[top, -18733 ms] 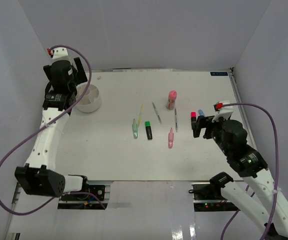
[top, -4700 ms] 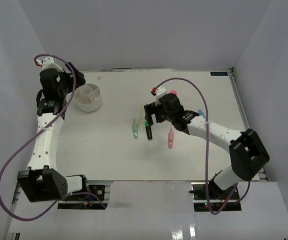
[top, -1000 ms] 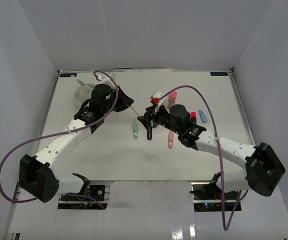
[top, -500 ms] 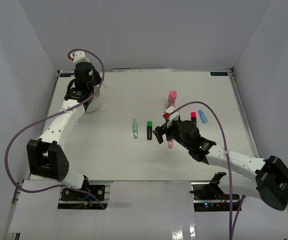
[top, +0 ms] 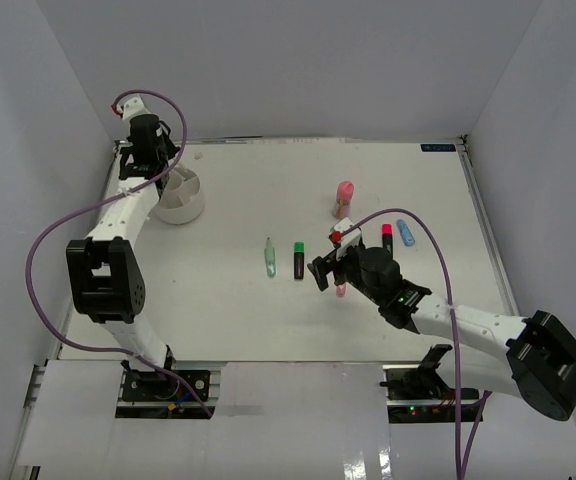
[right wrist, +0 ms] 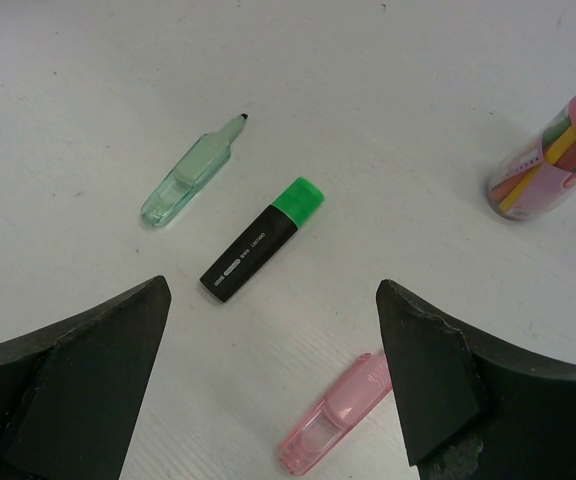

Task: Sort the stationery into containers
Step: Place the pen in the storage box, then pick up the pen from the center of the board.

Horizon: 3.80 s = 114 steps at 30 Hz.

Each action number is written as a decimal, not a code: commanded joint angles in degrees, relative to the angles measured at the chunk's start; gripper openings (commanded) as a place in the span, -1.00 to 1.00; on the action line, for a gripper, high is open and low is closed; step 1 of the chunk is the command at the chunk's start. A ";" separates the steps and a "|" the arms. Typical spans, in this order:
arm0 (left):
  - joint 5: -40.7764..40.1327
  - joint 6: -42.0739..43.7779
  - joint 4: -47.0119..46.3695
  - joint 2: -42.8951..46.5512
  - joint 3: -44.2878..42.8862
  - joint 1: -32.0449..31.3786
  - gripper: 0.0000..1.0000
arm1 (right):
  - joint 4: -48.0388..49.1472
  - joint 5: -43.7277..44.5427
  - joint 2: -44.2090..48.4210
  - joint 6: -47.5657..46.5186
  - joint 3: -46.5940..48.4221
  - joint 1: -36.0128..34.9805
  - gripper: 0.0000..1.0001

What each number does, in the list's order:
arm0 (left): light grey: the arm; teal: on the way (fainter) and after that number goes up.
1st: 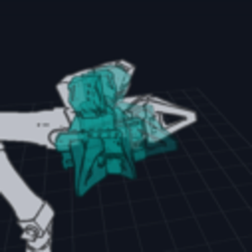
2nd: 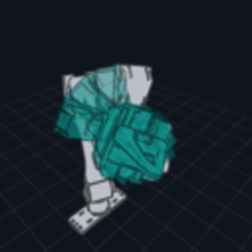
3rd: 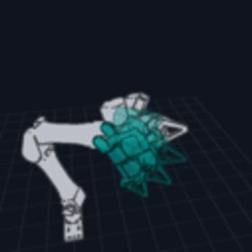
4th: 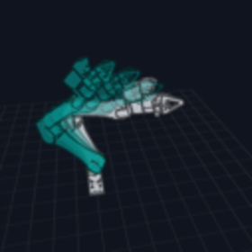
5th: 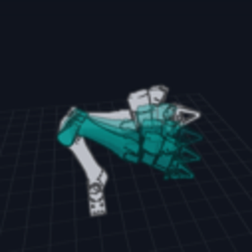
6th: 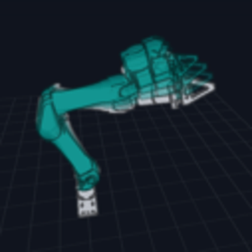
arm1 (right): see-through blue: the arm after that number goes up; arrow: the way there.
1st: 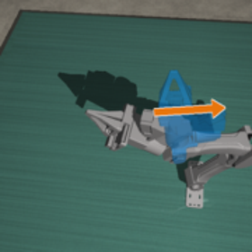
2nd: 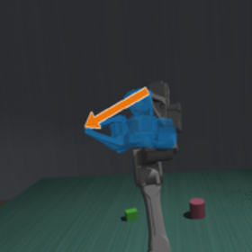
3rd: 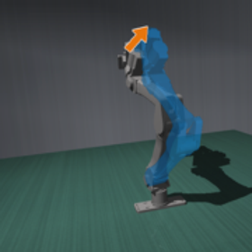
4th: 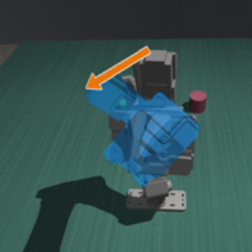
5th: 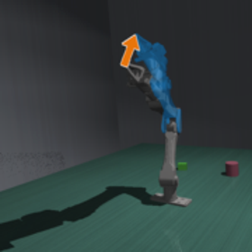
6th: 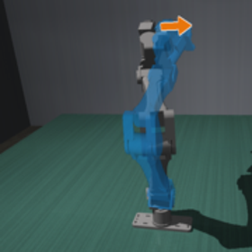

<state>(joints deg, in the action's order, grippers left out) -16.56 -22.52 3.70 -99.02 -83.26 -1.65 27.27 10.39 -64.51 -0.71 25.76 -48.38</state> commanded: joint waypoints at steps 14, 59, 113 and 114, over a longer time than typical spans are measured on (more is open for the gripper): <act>3.37 -0.15 0.16 -7.84 -4.45 3.85 -0.45 | 3.58 0.33 -1.41 -1.40 0.61 0.39 0.80; 31.06 3.80 16.77 48.74 39.05 -3.62 0.96 | -24.37 5.78 -12.12 15.04 11.77 30.97 0.74; 45.40 -18.86 10.28 46.47 35.36 -15.65 0.96 | -10.93 -7.84 1.32 5.46 10.98 3.66 -0.56; 44.51 -19.57 9.92 45.94 35.36 -17.58 0.96 | -10.05 -8.28 1.14 5.54 11.15 1.29 -0.55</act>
<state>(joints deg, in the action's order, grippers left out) 28.53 -36.67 16.84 -52.42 -46.24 -16.43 11.25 4.58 -64.07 5.76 36.60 -43.31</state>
